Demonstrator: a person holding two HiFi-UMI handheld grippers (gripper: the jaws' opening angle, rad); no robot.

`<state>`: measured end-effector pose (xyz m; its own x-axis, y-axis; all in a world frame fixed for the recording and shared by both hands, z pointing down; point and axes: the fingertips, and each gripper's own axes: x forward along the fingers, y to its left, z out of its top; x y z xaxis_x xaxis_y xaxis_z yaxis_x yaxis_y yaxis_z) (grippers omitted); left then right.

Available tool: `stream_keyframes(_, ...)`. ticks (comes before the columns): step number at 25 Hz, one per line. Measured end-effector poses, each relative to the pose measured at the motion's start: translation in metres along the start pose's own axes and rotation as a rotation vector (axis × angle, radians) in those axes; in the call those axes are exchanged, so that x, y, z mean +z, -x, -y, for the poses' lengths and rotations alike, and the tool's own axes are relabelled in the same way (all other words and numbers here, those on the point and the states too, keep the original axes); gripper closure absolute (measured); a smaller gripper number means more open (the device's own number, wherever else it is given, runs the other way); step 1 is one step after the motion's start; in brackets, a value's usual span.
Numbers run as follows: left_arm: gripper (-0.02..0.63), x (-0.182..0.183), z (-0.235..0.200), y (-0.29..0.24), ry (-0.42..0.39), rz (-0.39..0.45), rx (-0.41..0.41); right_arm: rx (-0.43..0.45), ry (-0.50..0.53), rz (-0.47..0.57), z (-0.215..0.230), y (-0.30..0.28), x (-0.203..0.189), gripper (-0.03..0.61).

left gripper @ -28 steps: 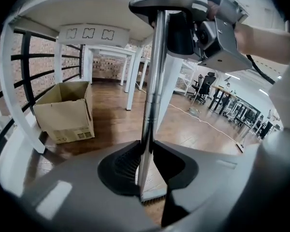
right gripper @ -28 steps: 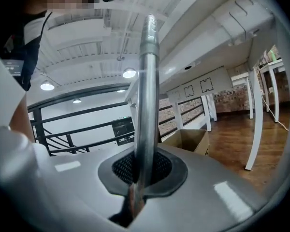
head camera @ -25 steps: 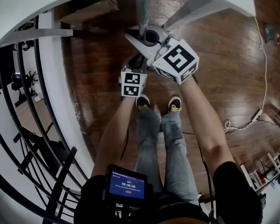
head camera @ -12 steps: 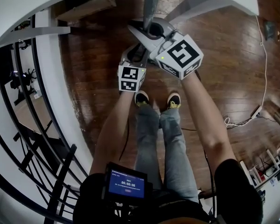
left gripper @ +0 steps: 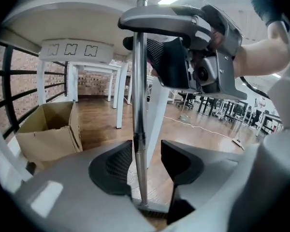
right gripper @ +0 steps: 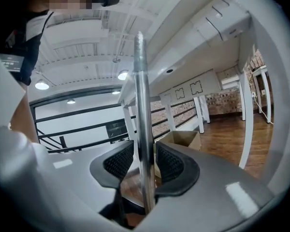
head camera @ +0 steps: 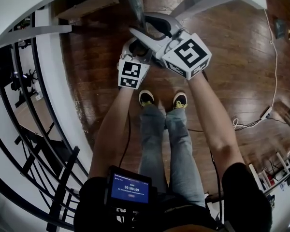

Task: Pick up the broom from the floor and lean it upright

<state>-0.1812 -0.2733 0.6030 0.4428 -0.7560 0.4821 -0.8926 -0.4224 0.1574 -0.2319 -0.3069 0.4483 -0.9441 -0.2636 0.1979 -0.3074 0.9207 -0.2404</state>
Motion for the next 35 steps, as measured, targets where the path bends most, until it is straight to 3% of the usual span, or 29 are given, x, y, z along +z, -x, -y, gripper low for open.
stream_keyframes(4,0.396,0.004,-0.001,0.004,0.027,0.007,0.004,-0.034,-0.021,0.014,0.004,0.01,-0.001,0.428)
stream_keyframes(10,0.365,0.021,-0.003,0.004,-0.004,0.02,-0.009,-0.043,-0.019,0.013,0.002,0.016,0.004,0.417)
stream_keyframes(19,0.348,0.041,-0.002,0.049,0.08,0.045,0.046,-0.09,-0.029,0.003,-0.005,0.055,0.015,0.413)
stream_keyframes(23,0.358,0.074,0.012,0.102,0.119,0.117,0.067,-0.101,-0.043,0.01,-0.026,0.087,0.038,0.419)
stream_keyframes(25,0.364,0.086,0.027,0.144,0.13,0.144,0.068,-0.109,-0.064,0.016,-0.045,0.105,0.047,0.461)
stream_keyframes(26,0.365,0.092,0.035,0.166,0.133,0.153,0.067,-0.115,-0.07,0.021,-0.055,0.115,0.052,0.493)
stream_keyframes(27,0.364,0.099,0.044,0.188,0.137,0.162,0.067,-0.125,-0.07,0.024,-0.065,0.125,0.059,0.563)
stream_keyframes(28,0.362,0.109,0.051,0.21,0.141,0.172,0.068,-0.139,-0.068,0.023,-0.073,0.134,0.066,0.575)
stream_keyframes(32,0.356,0.163,0.074,0.284,0.148,0.223,0.085,-0.186,-0.095,0.0,-0.103,0.167,0.094,0.577)
stream_keyframes(35,0.358,0.212,0.108,0.34,0.094,0.261,0.1,-0.184,-0.119,0.003,-0.148,0.204,0.124,0.577)
